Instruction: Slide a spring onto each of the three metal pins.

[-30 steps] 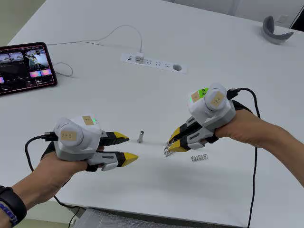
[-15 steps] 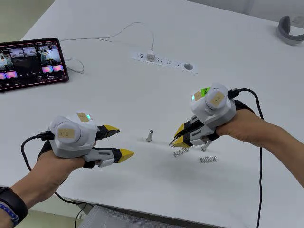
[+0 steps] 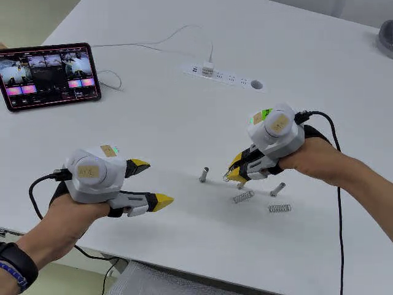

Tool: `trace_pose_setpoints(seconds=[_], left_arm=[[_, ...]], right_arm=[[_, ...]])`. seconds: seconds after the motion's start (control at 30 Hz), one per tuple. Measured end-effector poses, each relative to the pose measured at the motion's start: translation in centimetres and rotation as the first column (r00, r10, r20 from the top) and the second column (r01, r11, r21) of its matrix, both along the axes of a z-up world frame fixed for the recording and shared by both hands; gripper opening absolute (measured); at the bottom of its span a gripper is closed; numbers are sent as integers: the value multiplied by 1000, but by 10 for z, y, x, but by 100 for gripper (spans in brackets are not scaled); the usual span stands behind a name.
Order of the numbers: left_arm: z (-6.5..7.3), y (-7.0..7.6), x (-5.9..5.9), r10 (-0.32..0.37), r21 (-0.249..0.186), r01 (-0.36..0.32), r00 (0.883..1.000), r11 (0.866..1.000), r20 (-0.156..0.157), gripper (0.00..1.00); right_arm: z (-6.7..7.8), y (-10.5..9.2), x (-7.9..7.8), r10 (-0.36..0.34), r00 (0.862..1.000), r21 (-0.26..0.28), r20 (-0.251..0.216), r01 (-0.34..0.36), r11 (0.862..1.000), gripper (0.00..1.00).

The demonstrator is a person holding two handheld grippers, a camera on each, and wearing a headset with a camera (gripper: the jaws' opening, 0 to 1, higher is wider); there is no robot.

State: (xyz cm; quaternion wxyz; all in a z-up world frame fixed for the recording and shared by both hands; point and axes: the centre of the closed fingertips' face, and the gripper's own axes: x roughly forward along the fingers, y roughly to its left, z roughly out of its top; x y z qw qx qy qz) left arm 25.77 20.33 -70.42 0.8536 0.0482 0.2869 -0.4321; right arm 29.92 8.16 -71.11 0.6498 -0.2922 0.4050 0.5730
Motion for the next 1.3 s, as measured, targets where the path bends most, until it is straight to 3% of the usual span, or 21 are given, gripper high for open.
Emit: trace_pose_setpoints(seconds=[0.47,0.87,1.3], left_arm=[[-9,14,-1,30,-2,-30,999,1000,-23,61],[-12,23,-4,47,2,-47,998,999,-35,61],[-12,29,-6,59,2,-59,998,998,-37,60]], right_arm=[[-3,18,19,25,999,-1,23,-25,1000,12],[-10,35,20,46,999,8,23,-46,999,12],[-20,36,21,68,998,-19,18,-67,998,12]])
